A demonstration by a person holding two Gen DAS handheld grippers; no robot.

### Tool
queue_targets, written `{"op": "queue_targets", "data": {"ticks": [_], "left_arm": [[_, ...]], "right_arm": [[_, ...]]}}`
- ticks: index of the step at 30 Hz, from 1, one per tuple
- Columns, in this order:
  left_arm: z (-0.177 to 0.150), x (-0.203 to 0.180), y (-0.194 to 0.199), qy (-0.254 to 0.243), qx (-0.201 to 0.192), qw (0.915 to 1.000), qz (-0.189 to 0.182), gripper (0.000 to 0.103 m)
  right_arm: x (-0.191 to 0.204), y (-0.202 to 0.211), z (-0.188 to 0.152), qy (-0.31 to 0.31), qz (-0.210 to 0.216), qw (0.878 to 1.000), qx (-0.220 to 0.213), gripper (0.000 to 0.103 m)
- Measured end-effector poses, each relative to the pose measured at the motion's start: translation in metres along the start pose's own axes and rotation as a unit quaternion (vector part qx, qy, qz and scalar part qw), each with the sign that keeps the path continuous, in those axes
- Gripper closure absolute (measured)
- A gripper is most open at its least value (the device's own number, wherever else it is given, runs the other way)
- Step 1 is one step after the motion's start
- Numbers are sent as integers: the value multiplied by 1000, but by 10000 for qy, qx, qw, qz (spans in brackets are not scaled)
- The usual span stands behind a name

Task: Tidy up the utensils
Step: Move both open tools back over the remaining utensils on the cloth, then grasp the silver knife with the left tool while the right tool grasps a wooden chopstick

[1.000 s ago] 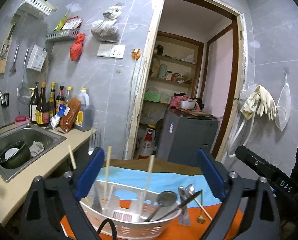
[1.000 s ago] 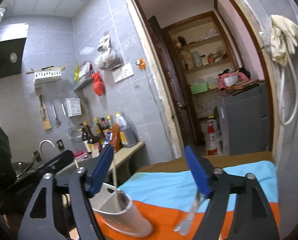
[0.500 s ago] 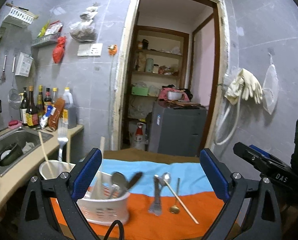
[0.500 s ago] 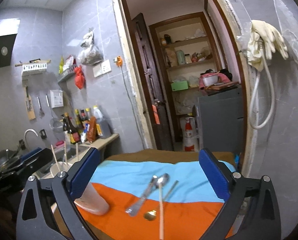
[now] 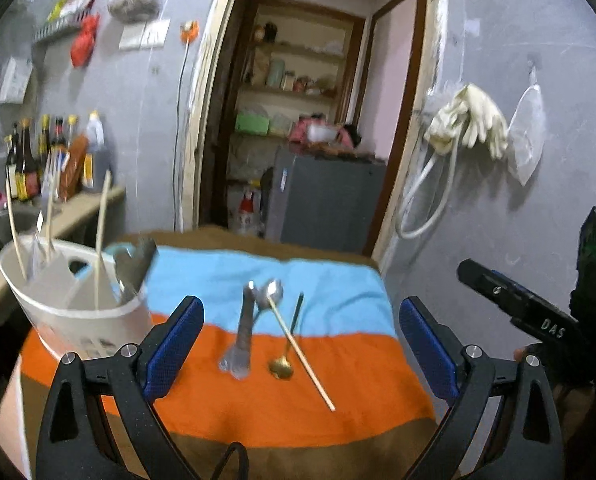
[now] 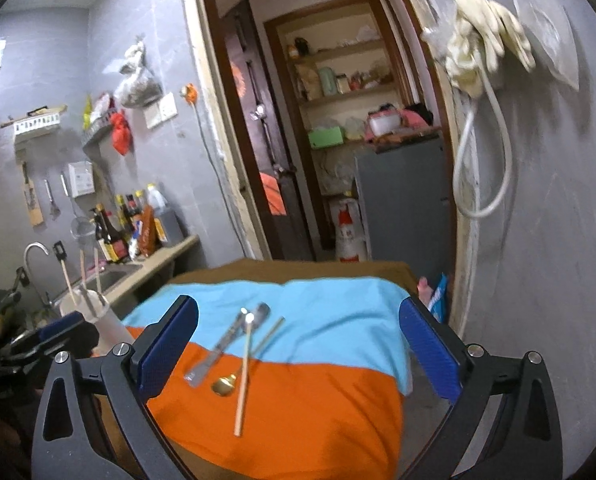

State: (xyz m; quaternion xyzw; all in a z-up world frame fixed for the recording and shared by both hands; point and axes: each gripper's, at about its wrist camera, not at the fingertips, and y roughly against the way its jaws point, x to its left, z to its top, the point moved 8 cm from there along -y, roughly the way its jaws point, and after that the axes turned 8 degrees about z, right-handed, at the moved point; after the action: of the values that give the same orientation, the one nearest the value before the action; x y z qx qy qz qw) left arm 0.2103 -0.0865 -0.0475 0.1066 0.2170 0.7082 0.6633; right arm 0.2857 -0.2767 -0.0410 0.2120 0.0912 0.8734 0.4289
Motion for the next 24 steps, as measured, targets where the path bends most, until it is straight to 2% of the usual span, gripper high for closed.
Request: {"op": "queue_targets", "data": {"ticks": [5, 7, 9, 11, 13, 15, 17, 20, 22, 24], "left_arm": [[-12, 4, -28, 32, 343, 9990, 294, 8], [-13, 6, -39, 31, 395, 9983, 424, 8], [-15, 7, -49, 32, 447, 9977, 499, 10], [-16, 6, -61, 15, 507, 9971, 559, 15], [-18, 4, -76, -38, 623, 9962, 600, 26], [-20, 4, -89, -77, 732, 9950, 672, 32], [-24, 6, -102, -117, 870, 9932, 760, 40], [-33, 13, -126, -153, 1232, 9877, 955, 50], [-38, 19, -137, -121, 1458, 9838, 1037, 58], [-43, 26, -149, -91, 1658, 9798, 1118, 62]], "right_arm": [[-14, -11, -20, -140, 28, 9994, 309, 7], [-18, -17, -27, -219, 52, 9988, 426, 12], [-22, -24, -35, -284, 69, 9979, 572, 22], [-24, -33, -45, -354, 108, 9965, 748, 27], [-24, -40, -53, -403, 152, 9950, 900, 32], [-23, -44, -59, -439, 200, 9937, 1007, 41], [-20, -50, -68, -492, 261, 9917, 1157, 46], [-15, -59, -77, -557, 349, 9890, 1326, 53], [-10, -66, -82, -596, 401, 9868, 1450, 55], [-7, -73, -85, -636, 465, 9849, 1539, 58]]}}
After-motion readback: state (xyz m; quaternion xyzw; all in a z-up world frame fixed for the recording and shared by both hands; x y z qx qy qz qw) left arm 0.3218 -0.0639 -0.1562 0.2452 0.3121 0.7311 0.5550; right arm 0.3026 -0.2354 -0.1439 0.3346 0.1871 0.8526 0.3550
